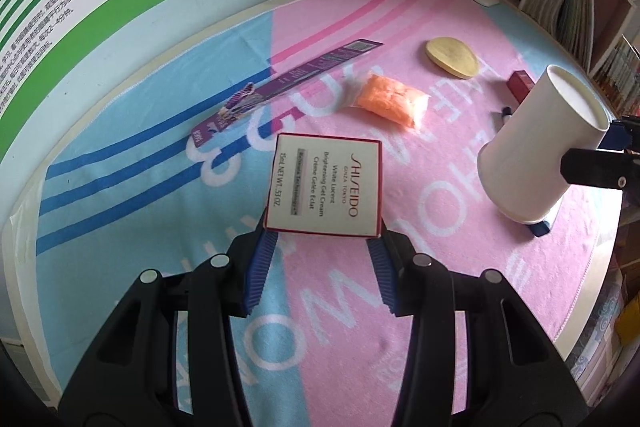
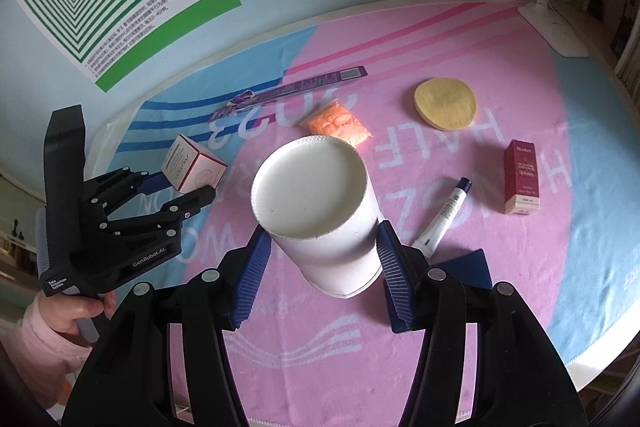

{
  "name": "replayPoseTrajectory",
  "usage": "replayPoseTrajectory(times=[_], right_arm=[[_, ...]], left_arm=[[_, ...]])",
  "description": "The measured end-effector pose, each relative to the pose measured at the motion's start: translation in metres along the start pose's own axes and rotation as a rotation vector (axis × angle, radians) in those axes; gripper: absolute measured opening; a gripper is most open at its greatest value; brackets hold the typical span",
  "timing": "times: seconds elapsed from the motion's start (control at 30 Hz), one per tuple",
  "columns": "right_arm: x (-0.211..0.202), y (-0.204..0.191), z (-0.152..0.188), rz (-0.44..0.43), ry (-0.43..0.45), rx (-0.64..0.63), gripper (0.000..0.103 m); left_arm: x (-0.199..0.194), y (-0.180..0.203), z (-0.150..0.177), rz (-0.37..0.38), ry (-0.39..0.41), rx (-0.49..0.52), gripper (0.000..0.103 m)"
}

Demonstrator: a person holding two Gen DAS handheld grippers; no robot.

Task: Collect trash
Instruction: 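Lift the cosmetic box and paper cup and carry them over the wastebasket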

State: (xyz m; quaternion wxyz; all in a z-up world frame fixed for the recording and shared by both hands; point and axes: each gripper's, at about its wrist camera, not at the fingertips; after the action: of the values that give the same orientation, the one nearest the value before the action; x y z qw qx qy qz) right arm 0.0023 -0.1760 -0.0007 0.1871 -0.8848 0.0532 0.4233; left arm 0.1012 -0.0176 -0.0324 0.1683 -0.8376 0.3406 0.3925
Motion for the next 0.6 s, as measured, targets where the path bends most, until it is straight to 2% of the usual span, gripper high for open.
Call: replayPoseTrajectory(times=[0.3,0.6], right_arm=[[-0.054,0.037,0.041,0.106,0.062,0.122,0.056],[-0.129,0.088,0.115,0.265,0.121,0.318,0.056]], left_arm=[[-0.015,0.068,0.008,0.121,0.007,0.145,0.043],[-0.030,0.162,0.023,0.288,0.006,0.307,0.043]])
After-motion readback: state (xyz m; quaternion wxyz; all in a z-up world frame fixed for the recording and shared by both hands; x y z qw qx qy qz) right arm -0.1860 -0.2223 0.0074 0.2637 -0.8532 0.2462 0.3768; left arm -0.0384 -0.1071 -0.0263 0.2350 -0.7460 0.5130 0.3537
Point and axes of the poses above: each gripper's, at about its wrist camera, not at the fingertips, and x roughly the way its jaws point, y to its right, z to its underside, and after that the axes turned 14 degrees about y, right-handed
